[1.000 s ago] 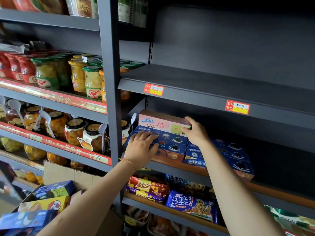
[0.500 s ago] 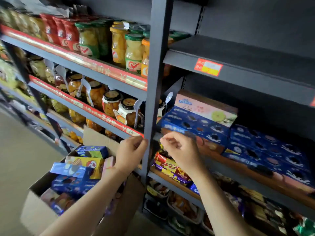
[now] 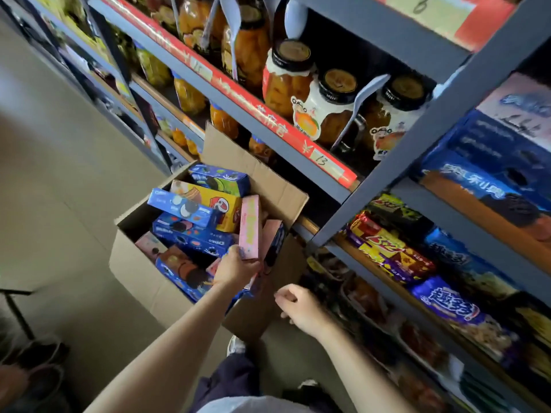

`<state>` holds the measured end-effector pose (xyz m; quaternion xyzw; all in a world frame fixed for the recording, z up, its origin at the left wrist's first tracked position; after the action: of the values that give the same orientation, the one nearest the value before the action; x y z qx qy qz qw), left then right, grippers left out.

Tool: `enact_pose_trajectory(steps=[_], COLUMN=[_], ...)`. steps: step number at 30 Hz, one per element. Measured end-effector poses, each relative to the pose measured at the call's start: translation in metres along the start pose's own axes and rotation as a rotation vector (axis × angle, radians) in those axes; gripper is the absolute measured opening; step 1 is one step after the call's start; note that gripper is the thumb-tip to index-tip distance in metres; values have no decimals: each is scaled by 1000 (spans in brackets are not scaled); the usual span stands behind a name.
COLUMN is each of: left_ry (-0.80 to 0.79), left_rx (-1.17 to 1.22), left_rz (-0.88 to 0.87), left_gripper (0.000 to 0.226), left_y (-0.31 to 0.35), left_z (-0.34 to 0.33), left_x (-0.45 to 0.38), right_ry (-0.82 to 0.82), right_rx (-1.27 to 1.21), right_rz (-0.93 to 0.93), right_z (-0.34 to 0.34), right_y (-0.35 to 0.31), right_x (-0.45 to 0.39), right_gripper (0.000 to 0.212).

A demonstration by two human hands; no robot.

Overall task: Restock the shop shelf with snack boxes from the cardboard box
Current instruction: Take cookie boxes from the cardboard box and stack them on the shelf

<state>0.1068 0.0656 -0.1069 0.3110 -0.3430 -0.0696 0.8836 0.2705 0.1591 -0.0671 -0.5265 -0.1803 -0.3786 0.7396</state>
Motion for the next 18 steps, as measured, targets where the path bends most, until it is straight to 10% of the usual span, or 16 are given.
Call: enact_pose_trajectory(steps=[10,18], left_ry=[55,-576], left_rx=[526,1004], left_rz=[91,9], left_gripper=[44,51], left_y=[-9,-5], left_z=[31,72], left_x=[1,40], right_ry=[188,267], right_rx=[-89,-436], right_rz=[-47,62], right_z=[23,28], right_y=[-38,-97], right_x=[-7,-12], right_gripper=[17,30])
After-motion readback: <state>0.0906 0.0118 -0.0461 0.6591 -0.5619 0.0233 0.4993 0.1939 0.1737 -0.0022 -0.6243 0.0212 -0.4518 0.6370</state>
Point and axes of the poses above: each hand's wrist, its own x-axis away from the middle knuckle, its own z-axis out of the back of the hand, y = z × x, the point moved 3 cm from there along -x, towards the middle knuckle, and after that the axes turned 2 degrees about x, right-handed, at the moved point
